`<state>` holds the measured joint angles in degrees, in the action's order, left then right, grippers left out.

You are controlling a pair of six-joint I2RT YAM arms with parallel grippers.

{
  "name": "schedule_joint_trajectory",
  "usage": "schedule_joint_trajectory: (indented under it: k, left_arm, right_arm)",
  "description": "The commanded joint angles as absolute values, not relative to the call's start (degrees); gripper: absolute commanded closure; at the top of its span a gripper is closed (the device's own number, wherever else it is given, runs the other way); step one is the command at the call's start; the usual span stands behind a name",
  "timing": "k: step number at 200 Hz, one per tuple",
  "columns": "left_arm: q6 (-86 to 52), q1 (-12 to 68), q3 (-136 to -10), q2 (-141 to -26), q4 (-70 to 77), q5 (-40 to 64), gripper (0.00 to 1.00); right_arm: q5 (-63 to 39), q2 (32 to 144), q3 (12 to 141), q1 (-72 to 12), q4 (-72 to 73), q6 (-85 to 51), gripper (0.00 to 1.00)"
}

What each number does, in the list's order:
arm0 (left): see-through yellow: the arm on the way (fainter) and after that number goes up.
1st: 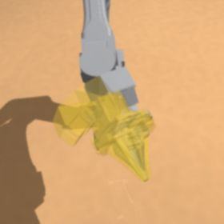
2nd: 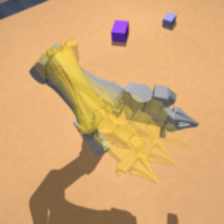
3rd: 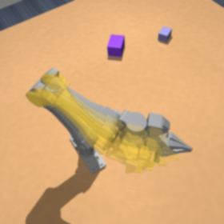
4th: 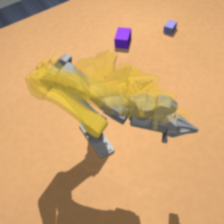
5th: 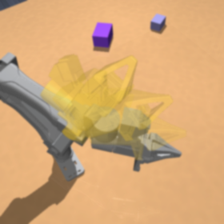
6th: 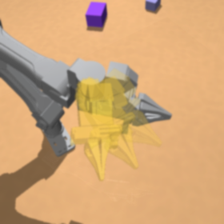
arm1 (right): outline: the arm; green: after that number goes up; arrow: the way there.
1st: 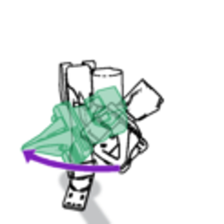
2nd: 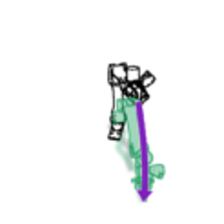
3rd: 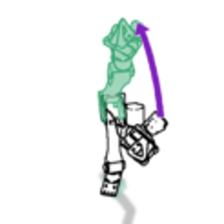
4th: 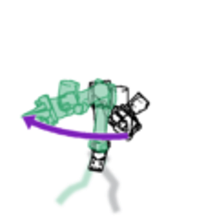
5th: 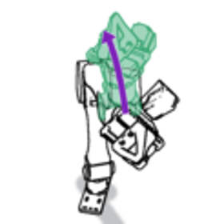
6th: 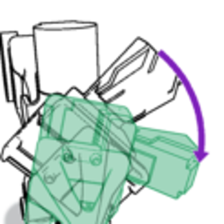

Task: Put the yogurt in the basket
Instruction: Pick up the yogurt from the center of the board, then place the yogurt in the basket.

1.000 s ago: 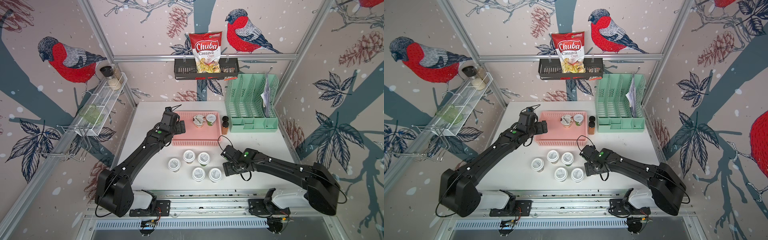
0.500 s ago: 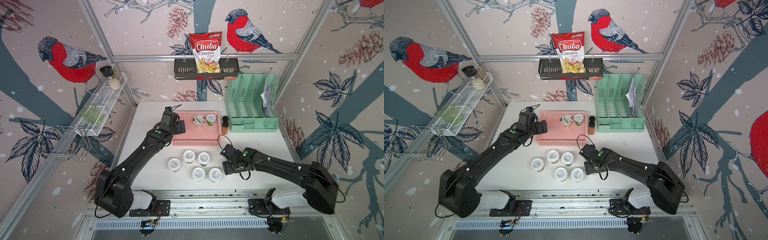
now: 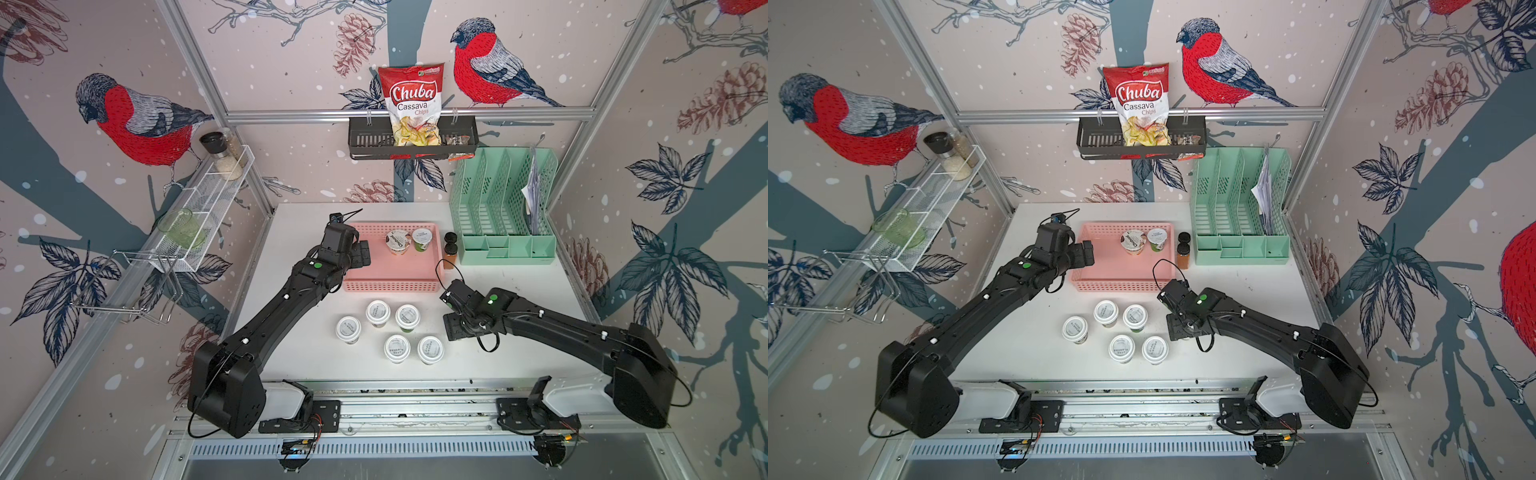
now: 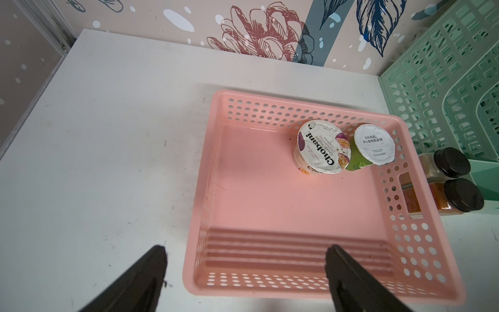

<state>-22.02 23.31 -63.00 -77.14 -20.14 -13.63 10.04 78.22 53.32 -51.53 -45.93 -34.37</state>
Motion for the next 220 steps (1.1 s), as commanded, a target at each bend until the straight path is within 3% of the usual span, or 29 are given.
schedule_joint_trajectory:
  k: [1, 71, 220]
  left_arm:
    - [-21.1, 23.5, -63.0, -76.6, -20.0, -14.2, 0.05]
    - [-21.1, 23.5, -63.1, -76.2, -20.1, -15.0, 0.05]
    - [-20.6, 22.6, -63.1, -76.0, -19.6, -16.1, 0.04]
  right_arm:
    - [11.1, 78.4, 56.6, -50.6, -49.6, -32.0, 0.23]
    - [10.2, 85.5, 75.0, -46.5, -55.5, -24.8, 0.24]
    - [6.7, 117.3, 111.6, -39.8, -56.0, -13.8, 0.25]
